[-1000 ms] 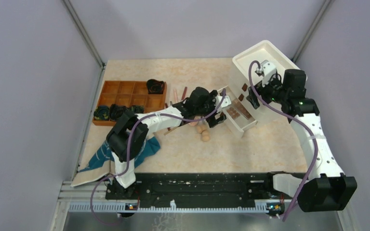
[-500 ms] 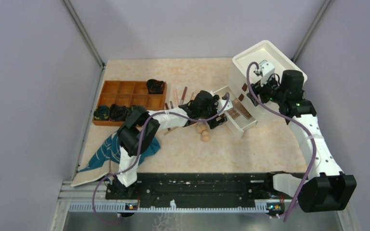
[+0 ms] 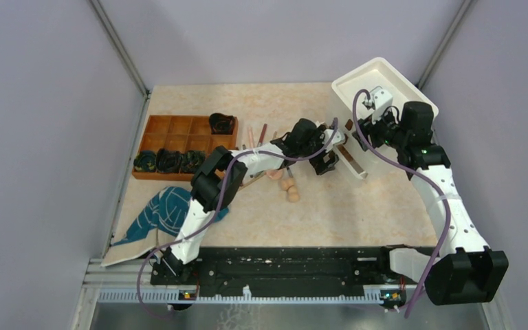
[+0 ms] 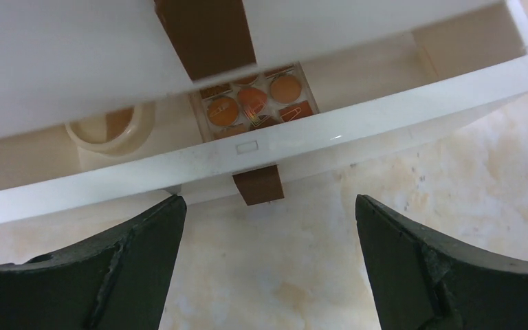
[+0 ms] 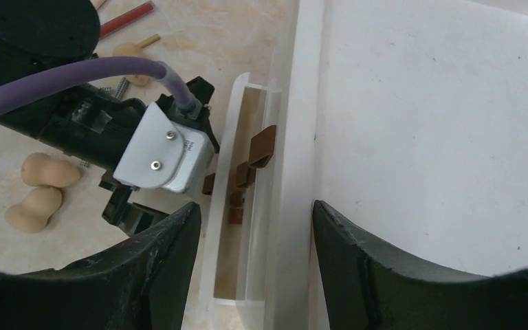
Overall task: Organize the makeup
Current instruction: Close the drawer in the storage box.
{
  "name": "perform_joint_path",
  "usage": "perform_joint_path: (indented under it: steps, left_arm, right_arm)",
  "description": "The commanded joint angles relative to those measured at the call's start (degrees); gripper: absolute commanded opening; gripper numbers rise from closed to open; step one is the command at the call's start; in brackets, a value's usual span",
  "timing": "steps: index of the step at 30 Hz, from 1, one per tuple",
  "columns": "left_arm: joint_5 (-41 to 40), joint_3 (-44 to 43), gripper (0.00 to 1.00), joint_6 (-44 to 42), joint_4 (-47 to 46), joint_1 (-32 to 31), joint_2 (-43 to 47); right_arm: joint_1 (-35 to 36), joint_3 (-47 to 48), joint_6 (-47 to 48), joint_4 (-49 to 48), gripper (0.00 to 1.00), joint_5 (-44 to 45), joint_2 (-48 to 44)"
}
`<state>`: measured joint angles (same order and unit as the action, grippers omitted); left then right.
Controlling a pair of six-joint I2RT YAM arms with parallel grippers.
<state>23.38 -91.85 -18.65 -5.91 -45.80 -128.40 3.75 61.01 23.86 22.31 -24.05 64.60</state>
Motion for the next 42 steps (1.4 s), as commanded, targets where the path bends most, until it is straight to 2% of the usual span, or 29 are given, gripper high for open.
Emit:
perform_joint_path:
  steps: [1, 10, 16, 22, 29, 42]
  left_arm:
    - [5.88, -7.61, 0.99, 5.57, -5.84, 0.42, -3.84]
    - [12.33, -16.34, 0.99, 14.31, -10.59, 1.32, -10.72]
    - [14.47, -14.01, 0.99, 17.03, -9.69, 3.30, -9.10]
    - [13.99, -10.89, 0.98, 13.16, -7.33, 3.80, -5.06]
    - [18.85, -12.20, 0.84, 16.31, -9.70, 3.79, -4.37]
    - [20.84, -16.32, 0.75, 24.21, -13.86, 3.82, -6.09]
  right_arm:
    - [0.65, -1.43, -1.18, 1.40, 0.60, -0.46, -0.61]
    - [0.65, -1.71, -0.92, 1.16, 0.59, -0.20, -0.30]
    - [0.47, -1.90, -0.69, 1.12, 0.58, -0.03, -0.60]
    - [0.47, -1.88, -0.23, 1.25, 0.58, 0.12, -0.61]
    - [0.15, -2.21, -0.19, 0.95, 0.58, 0.74, -0.41]
    - [-0.57, -2.12, -0.32, 1.16, 0.58, 0.38, -0.27]
